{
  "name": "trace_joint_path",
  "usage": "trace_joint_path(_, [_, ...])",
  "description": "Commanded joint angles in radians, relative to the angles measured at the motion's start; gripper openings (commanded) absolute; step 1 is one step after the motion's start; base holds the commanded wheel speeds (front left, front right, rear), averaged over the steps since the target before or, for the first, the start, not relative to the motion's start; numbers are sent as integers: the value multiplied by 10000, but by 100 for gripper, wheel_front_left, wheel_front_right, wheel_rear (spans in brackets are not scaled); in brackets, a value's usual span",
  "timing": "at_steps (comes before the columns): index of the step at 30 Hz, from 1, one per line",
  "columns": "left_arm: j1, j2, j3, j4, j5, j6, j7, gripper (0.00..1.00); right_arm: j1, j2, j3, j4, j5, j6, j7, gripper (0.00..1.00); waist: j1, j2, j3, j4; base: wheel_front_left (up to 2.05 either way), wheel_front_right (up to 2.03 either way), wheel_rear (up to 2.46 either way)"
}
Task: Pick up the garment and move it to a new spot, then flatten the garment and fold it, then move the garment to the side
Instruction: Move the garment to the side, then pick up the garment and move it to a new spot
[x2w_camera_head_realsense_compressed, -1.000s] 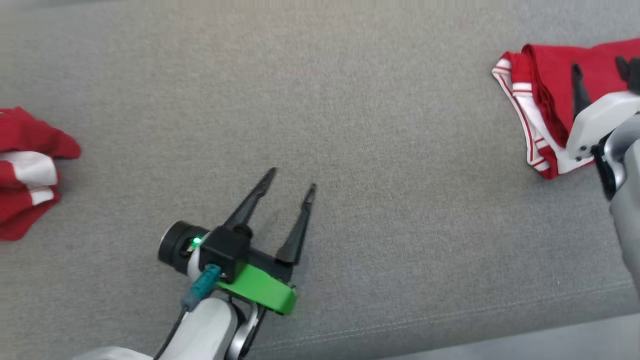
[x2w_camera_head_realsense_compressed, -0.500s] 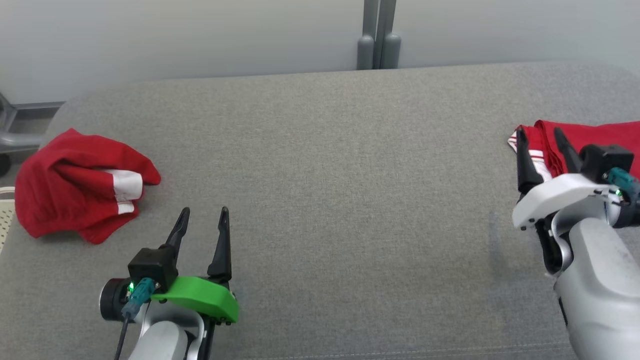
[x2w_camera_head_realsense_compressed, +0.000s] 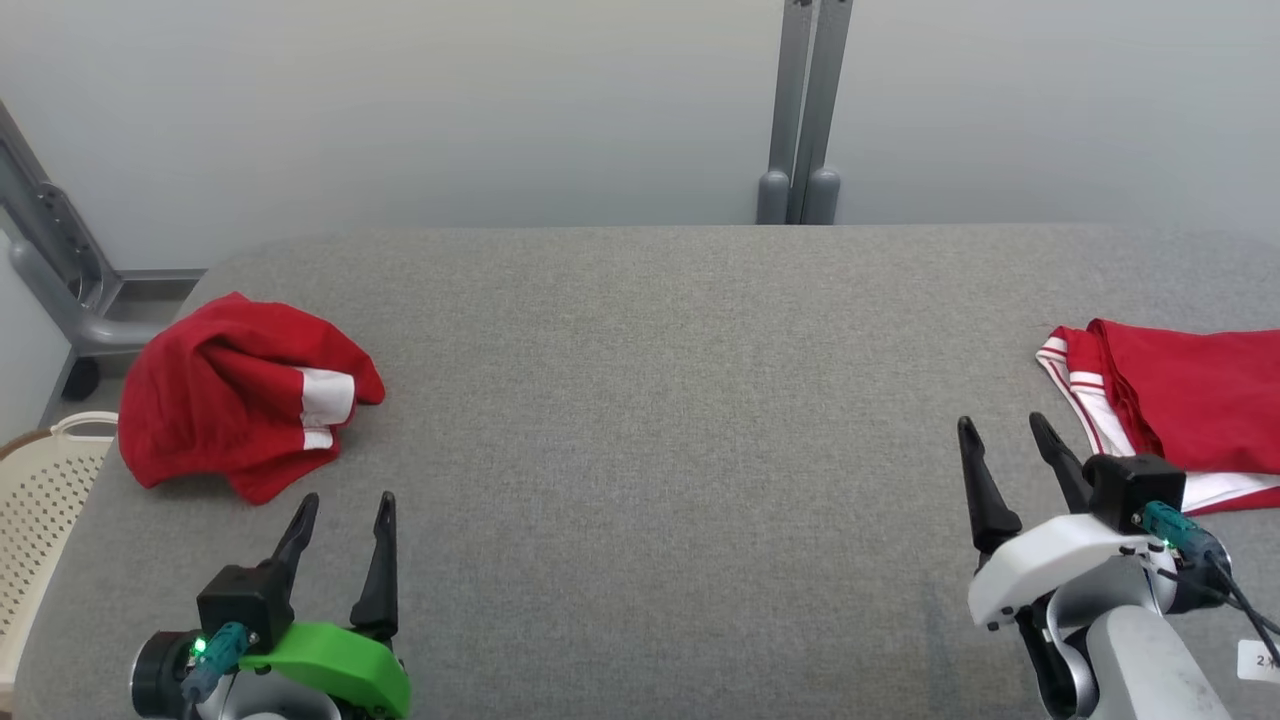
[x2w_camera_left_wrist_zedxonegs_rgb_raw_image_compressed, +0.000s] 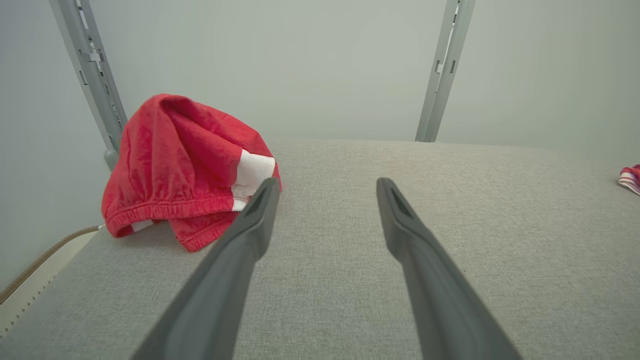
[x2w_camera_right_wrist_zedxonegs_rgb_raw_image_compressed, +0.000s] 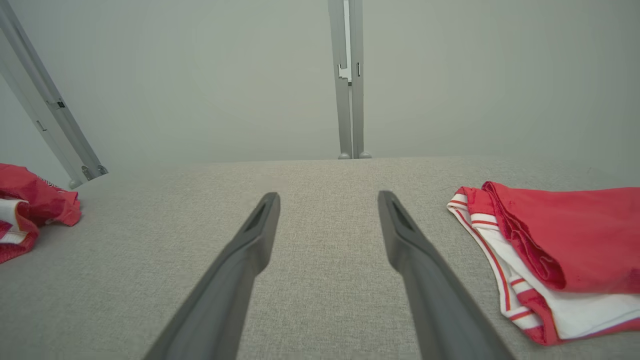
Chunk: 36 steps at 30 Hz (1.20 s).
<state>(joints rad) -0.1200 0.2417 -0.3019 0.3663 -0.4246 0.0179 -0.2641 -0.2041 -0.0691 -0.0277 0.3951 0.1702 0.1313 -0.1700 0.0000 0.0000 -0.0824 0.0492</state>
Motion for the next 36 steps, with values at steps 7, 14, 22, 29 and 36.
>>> trace_joint_path(7, [967,322,229,-877,429,319,0,100,1554,138,-181,-1297,-407,-11,689,100,0,0,-250,-155,0,0,0])
trace_joint_path(14, [1760,170,667,-1895,903,743,-1,100,2222,175,-126,-1753,-311,-11,731,100,0,0,-296,-343,0,0,0])
trace_joint_path(22, [2682,-596,1610,-2858,1463,355,1,100,2508,177,257,-1400,149,-11,-227,100,0,0,-319,-364,0,0,0])
trace_joint_path(29, [2964,-1212,2280,-2714,1921,-595,-1,100,2352,176,547,-1074,-105,-11,-605,100,0,0,-232,-367,0,0,0])
trace_joint_path(36, [2844,-1444,2363,-1845,2187,-1044,-1,100,2174,177,440,-817,-334,-11,-129,100,0,0,-153,-420,0,0,0])
